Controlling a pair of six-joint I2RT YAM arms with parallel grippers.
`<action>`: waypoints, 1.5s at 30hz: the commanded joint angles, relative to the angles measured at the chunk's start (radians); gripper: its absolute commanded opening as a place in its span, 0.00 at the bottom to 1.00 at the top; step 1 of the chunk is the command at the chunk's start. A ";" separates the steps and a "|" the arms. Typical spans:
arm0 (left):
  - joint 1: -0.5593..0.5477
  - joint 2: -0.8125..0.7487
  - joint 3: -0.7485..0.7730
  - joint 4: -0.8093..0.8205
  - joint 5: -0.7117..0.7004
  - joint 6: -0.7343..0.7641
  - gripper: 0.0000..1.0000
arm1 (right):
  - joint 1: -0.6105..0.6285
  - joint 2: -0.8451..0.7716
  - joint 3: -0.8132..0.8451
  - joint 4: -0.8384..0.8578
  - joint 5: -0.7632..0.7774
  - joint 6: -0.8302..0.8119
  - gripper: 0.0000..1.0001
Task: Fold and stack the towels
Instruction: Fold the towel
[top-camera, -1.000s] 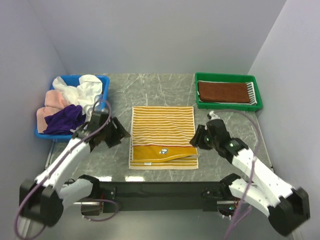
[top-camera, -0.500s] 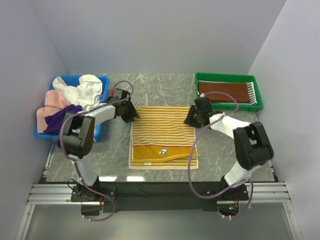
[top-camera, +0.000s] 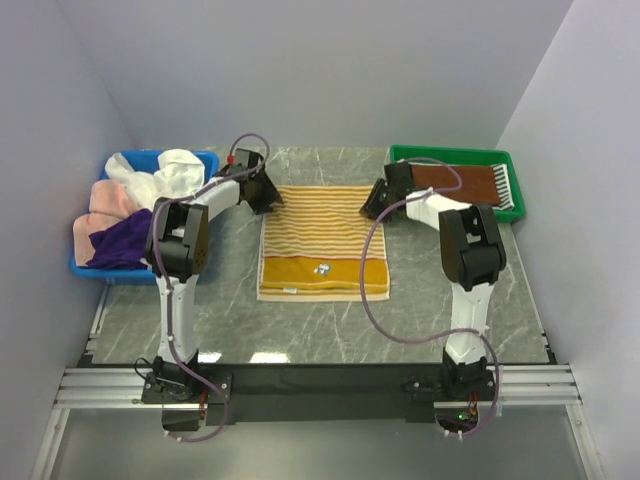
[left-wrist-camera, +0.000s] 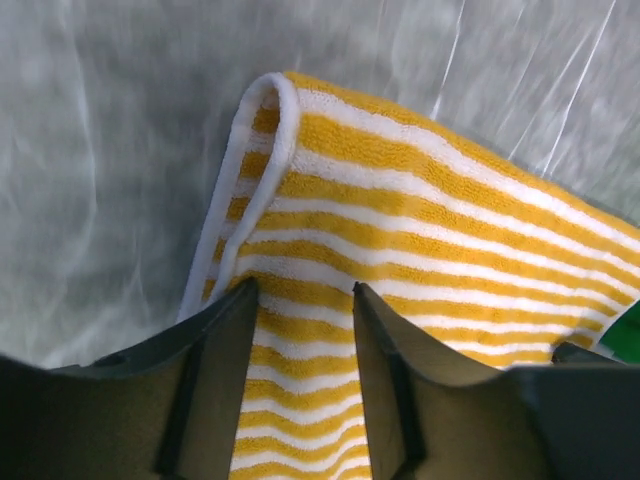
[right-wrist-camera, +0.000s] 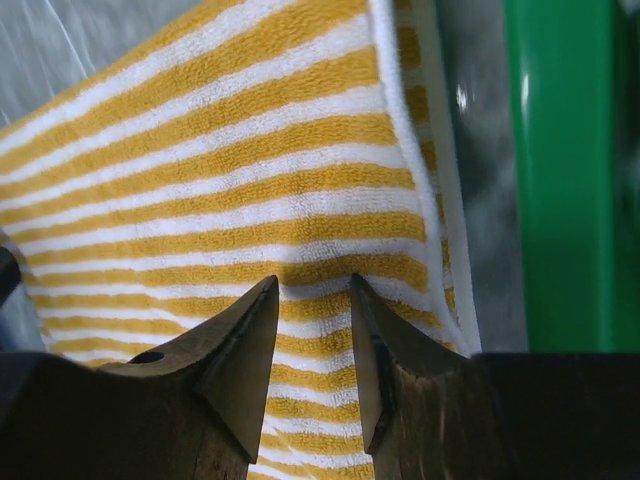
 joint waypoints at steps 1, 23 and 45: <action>0.028 0.073 0.103 -0.054 -0.003 0.033 0.51 | -0.033 0.073 0.152 -0.046 -0.008 -0.001 0.43; -0.099 -0.798 -0.734 0.027 -0.087 -0.105 0.73 | -0.031 -0.705 -0.564 0.110 -0.094 -0.030 0.66; -0.150 -0.827 -0.943 0.160 -0.110 -0.265 0.53 | -0.026 -0.894 -0.842 0.176 -0.091 0.016 0.63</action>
